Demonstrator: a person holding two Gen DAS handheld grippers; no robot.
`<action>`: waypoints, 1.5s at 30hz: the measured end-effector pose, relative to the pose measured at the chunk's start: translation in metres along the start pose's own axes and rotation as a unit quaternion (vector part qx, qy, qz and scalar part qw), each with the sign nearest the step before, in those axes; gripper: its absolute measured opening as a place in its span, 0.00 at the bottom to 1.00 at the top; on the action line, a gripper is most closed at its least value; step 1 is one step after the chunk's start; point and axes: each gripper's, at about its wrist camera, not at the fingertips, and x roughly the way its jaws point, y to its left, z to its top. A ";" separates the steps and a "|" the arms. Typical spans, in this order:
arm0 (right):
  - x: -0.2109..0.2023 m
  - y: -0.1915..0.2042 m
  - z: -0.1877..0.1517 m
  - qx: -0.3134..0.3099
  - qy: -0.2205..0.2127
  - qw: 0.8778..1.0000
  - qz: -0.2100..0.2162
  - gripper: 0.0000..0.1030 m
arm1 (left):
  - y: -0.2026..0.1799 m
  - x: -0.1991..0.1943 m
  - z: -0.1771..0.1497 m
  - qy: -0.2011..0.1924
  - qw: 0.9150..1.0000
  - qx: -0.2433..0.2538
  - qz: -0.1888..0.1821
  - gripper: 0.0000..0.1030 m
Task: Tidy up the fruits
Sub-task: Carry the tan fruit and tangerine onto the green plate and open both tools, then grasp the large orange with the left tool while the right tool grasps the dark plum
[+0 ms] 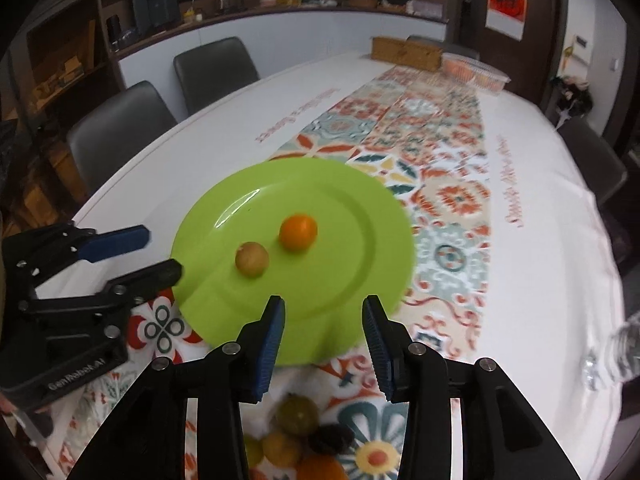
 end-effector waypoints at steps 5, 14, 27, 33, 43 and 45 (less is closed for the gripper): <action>-0.038 -0.004 -0.009 0.006 -0.035 0.999 -0.002 0.50 | -0.015 -0.044 -0.003 -0.047 0.999 0.006 -0.004 0.64; -0.100 -0.011 -0.029 0.024 -0.088 0.996 -0.010 0.60 | -0.036 -0.095 -0.016 -0.085 0.996 -0.002 -0.018 0.78; -0.129 -0.021 -0.085 0.048 -0.088 0.994 -0.033 0.62 | -0.068 -0.120 -0.058 -0.088 0.996 0.001 -0.012 0.83; -0.126 -0.026 -0.113 0.066 -0.069 0.995 -0.042 0.62 | -0.081 -0.112 -0.075 -0.080 0.997 0.016 -0.010 0.83; -0.105 -0.037 -0.148 0.088 -0.010 0.995 -0.049 0.62 | -0.094 -0.077 -0.094 -0.018 0.999 0.022 -0.035 0.83; -0.098 -0.037 -0.153 0.084 0.001 0.995 -0.051 0.62 | -0.096 -0.070 -0.098 -0.006 0.999 0.024 -0.038 0.83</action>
